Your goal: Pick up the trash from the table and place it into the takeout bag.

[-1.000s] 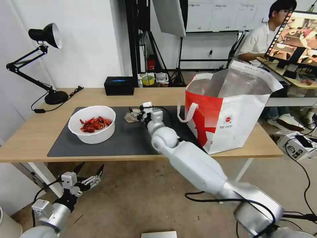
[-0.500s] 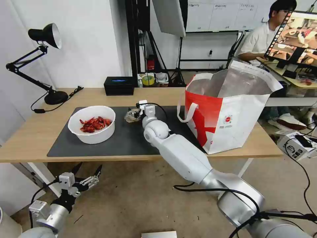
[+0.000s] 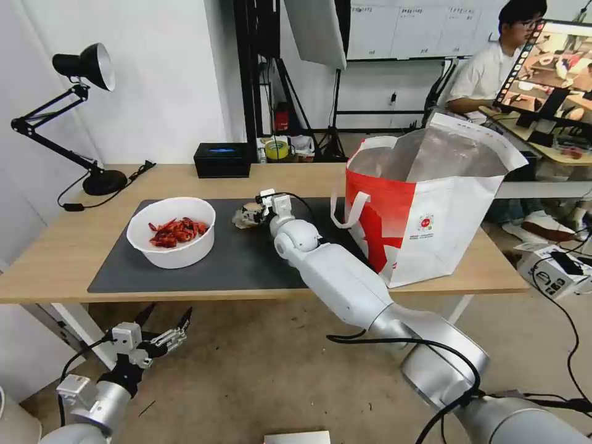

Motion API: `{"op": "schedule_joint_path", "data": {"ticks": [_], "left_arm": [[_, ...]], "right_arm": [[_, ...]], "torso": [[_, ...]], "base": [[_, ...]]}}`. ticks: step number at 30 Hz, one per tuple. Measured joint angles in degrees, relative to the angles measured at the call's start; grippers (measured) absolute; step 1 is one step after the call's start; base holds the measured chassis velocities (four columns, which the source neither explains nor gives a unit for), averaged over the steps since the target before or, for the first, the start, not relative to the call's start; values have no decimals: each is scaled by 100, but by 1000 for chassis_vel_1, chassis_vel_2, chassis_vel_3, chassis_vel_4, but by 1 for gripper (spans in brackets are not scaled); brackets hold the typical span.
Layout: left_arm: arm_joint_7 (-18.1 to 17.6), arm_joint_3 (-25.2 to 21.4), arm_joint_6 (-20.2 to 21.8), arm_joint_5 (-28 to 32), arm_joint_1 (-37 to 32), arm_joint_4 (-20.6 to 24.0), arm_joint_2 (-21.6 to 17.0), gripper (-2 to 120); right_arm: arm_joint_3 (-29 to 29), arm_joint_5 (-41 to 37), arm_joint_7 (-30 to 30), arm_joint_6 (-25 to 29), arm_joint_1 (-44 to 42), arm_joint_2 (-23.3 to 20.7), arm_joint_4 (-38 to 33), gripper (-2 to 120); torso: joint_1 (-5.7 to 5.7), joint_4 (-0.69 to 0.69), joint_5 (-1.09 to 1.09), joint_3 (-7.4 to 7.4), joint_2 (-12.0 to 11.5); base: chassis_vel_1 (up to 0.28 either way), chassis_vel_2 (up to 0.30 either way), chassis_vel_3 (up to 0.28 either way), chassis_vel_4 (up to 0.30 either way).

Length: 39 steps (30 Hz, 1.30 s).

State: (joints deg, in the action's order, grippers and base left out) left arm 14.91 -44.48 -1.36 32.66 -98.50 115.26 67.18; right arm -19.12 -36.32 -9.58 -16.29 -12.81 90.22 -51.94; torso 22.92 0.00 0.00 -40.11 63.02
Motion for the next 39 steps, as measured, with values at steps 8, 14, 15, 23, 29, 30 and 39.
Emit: {"op": "schedule_joint_path", "data": {"ticks": [8, 14, 15, 23, 29, 30, 39], "left_arm": [[6, 10, -9, 2, 16, -9, 16, 100], [10, -4, -22, 12, 8, -11, 11, 100], [10, -4, -22, 12, 8, -11, 11, 100], [11, 3, -23, 15, 8, 8, 7, 100], [11, 7, -26, 15, 9, 8, 14, 100], [11, 6, -26, 15, 12, 8, 14, 100], [10, 13, -30, 17, 27, 7, 24, 100]], "right_arm": [[-103, 177, 311, 92, 78, -2, 215, 100], [-210, 200, 467, 119, 138, -3, 315, 100], [-210, 200, 467, 119, 138, -3, 315, 100], [-299, 218, 718, 230, 276, -2, 566, 100], [-326, 229, 990, 380, 315, -2, 748, 100], [-335, 228, 1036, 398, 317, -2, 768, 100], [-377, 217, 1175, 412, 328, 2, 824, 87]], "torso": [[0, 0, 0, 0, 0], [0, 0, 0, 0, 0], [0, 0, 0, 0, 0], [0, 0, 0, 0, 0], [0, 0, 0, 0, 1], [0, 0, 0, 0, 0], [0, 0, 0, 0, 0]], "base": [[0, 0, 0, 0], [0, 0, 0, 0], [0, 0, 0, 0], [0, 0, 0, 0], [0, 0, 0, 0], [0, 0, 0, 0], [0, 0, 0, 0]]}}
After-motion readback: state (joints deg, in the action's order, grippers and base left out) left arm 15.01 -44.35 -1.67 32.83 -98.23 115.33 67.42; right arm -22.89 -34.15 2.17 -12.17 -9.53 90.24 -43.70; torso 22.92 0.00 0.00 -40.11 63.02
